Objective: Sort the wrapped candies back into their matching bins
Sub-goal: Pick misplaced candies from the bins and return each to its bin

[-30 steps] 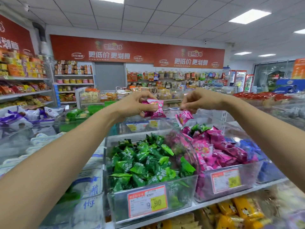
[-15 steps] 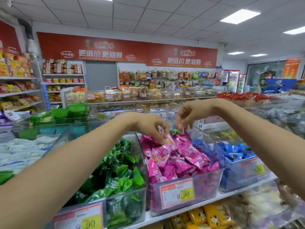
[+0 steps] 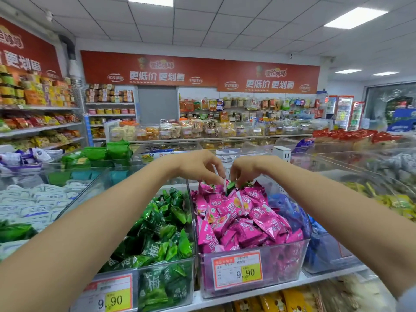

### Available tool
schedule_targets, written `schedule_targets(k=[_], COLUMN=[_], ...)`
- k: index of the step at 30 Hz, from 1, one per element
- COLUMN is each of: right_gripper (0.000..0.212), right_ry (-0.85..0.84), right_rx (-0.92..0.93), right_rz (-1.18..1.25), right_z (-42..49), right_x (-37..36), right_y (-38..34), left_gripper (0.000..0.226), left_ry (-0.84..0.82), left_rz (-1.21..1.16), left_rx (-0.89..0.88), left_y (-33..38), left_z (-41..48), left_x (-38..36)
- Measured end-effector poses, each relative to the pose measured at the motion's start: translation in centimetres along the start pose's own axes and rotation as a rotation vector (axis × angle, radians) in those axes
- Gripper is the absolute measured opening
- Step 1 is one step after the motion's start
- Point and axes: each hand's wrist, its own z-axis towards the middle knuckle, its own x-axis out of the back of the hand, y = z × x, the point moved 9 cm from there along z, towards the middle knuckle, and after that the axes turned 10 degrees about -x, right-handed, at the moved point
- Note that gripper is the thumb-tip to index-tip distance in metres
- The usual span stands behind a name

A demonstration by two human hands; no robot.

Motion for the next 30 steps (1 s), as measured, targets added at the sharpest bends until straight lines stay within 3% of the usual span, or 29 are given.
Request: schedule_targets(k=[4, 7, 11, 15, 19, 21, 24, 30], right_gripper=[0.019, 0.021, 0.018, 0.023, 0.041, 0.042, 0.028, 0.033], right_ry=[0.179, 0.249, 0.178, 0.129, 0.047, 0.035, 0.002, 0.008], right_rx=[0.091, 0.198, 0.312, 0.375, 0.319, 0.253, 0.175, 0.134], right_rz=[0.136, 0.35, 0.516, 0.717, 0.913, 0.86, 0.572, 0.319], right_z=[-0.7, -2.8, -5.2, -5.6, -3.6, -2.0, 0.8, 3.0], right_x=[2.6, 5.5, 6.9, 7.4, 6.6, 5.5, 3.0, 1.9], right_y=[-0.5, -1.1, -1.9, -2.3, -2.5, -2.6, -3.6, -5.8], left_gripper=[0.012, 0.024, 0.044, 0.018, 0.016, 0.018, 0.016, 0.03], left_ry=[0.143, 0.264, 0.449, 0.442, 0.517, 0.554, 0.6, 0.57], left_rz=[-0.059, -0.084, -0.201, -0.299, -0.316, -0.311, -0.369, -0.463], left_rx=[-0.014, 0.011, 0.036, 0.028, 0.062, 0.089, 0.085, 0.088], left_y=[-0.8, -1.6, -2.0, -2.6, -4.0, -4.7, -5.3, -6.5], left_z=[-0.2, -0.2, -0.7, -1.0, -2.3, -3.0, -3.8, -3.8], left_x=[1.4, 2.5, 3.8, 4.2, 5.3, 5.6, 5.9, 5.2])
